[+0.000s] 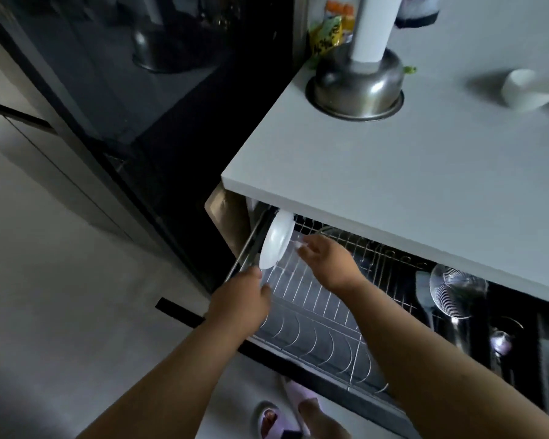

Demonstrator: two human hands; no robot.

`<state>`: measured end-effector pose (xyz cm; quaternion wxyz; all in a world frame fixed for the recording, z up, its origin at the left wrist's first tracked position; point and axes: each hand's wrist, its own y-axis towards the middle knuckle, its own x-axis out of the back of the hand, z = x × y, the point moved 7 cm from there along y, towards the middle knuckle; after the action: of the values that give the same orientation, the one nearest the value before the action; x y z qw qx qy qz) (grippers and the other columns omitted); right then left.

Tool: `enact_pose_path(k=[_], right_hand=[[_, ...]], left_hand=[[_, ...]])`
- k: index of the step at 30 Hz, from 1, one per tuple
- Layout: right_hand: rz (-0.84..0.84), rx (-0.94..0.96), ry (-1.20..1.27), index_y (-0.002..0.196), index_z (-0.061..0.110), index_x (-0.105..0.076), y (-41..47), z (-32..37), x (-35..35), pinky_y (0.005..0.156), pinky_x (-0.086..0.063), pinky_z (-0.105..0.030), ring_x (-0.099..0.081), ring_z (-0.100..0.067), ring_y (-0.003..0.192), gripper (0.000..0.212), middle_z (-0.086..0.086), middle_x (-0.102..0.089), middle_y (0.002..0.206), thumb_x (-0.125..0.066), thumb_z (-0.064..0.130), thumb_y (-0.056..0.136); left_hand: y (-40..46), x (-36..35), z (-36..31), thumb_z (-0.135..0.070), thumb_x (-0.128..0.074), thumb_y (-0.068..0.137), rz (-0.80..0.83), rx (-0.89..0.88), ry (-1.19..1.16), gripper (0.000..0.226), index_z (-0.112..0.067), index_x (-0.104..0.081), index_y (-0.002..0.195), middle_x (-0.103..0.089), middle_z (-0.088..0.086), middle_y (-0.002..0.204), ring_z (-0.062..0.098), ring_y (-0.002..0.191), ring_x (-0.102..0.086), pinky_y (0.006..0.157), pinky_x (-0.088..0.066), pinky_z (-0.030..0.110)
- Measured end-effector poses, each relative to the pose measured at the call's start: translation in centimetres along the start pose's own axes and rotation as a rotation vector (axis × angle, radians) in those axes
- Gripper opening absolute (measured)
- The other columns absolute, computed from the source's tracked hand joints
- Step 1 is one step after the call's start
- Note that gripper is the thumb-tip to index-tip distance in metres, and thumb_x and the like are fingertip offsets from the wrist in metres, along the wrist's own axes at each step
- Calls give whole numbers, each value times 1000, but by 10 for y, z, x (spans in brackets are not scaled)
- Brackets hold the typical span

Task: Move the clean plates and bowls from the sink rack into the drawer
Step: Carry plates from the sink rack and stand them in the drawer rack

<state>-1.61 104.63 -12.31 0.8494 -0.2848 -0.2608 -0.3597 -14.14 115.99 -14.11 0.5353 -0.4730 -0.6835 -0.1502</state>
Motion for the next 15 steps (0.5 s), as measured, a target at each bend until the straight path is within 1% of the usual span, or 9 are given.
enact_pose_path(k=[2, 3, 4, 6, 7, 9, 11, 13, 15], right_hand=[[-90, 8, 28, 122, 8, -59, -17, -1, 33, 87, -49, -36, -62, -28, 104, 48, -10, -66, 113, -46, 47, 96], [-131, -6, 59, 121, 9, -59, -25, -5, 49, 86, -49, -34, -62, -26, 105, 48, -9, -66, 114, -47, 47, 95], [-167, -20, 97, 123, 12, -59, -34, -10, 64, 86, -49, -32, -61, -23, 107, 47, -6, -66, 116, -48, 48, 94], [-234, -34, 174, 122, 14, -59, -53, -23, 90, 92, -50, -35, -61, -19, 107, 45, -3, -66, 117, -48, 47, 94], [-270, -38, 200, 120, 15, -60, -64, -30, 103, 93, -50, -37, -61, -18, 105, 42, -3, -66, 116, -48, 47, 95], [-349, -50, 235, 117, 16, -62, -87, -44, 130, 94, -49, -36, -60, -15, 103, 39, -2, -66, 114, -48, 45, 95], [-427, -55, 282, 116, 16, -63, -109, -58, 158, 94, -49, -35, -60, -15, 103, 38, 0, -66, 115, -50, 44, 95], [-505, -69, 323, 115, 17, -63, -130, -76, 184, 94, -48, -33, -60, -14, 105, 37, 2, -67, 113, -51, 45, 94], [-579, -99, 371, 113, 20, -64, -155, -100, 207, 89, -48, -30, -61, -13, 102, 35, 4, -68, 109, -53, 46, 93]], left_hand=[[1, 7, -24, -37, -44, 95, -13, -60, 6, 32, -20, -53, 120, -67, 4, 111, 28, 102, -62, 80, -48, 34], [1, 10, -37, -37, -44, 95, -17, -84, 6, 33, -19, -52, 121, -67, 4, 109, 28, 100, -62, 78, -48, 34], [0, 11, -50, -37, -44, 96, -16, -104, 5, 34, -18, -51, 123, -67, 4, 108, 28, 98, -62, 76, -47, 33], [-5, 11, -78, -39, -43, 96, -8, -147, 0, 36, -18, -50, 125, -67, 4, 105, 28, 93, -62, 72, -46, 32], [-9, 11, -94, -40, -42, 96, -3, -173, -2, 37, -18, -50, 125, -68, 3, 103, 27, 90, -63, 71, -46, 31], [-17, 10, -126, -40, -41, 97, 8, -236, 2, 36, -19, -49, 125, -66, 1, 96, 22, 79, -62, 65, -47, 31], [-25, 11, -160, -41, -39, 99, 12, -311, 27, 35, -20, -49, 124, -64, -2, 95, 17, 70, -59, 60, -43, 29], [-35, 10, -193, -43, -39, 99, 24, -370, 40, 35, -20, -49, 123, -63, -5, 94, 14, 67, -60, 58, -42, 28], [-46, 1, -223, -44, -40, 99, 45, -415, 68, 35, -20, -50, 123, -63, -5, 97, 14, 71, -60, 59, -42, 27]])
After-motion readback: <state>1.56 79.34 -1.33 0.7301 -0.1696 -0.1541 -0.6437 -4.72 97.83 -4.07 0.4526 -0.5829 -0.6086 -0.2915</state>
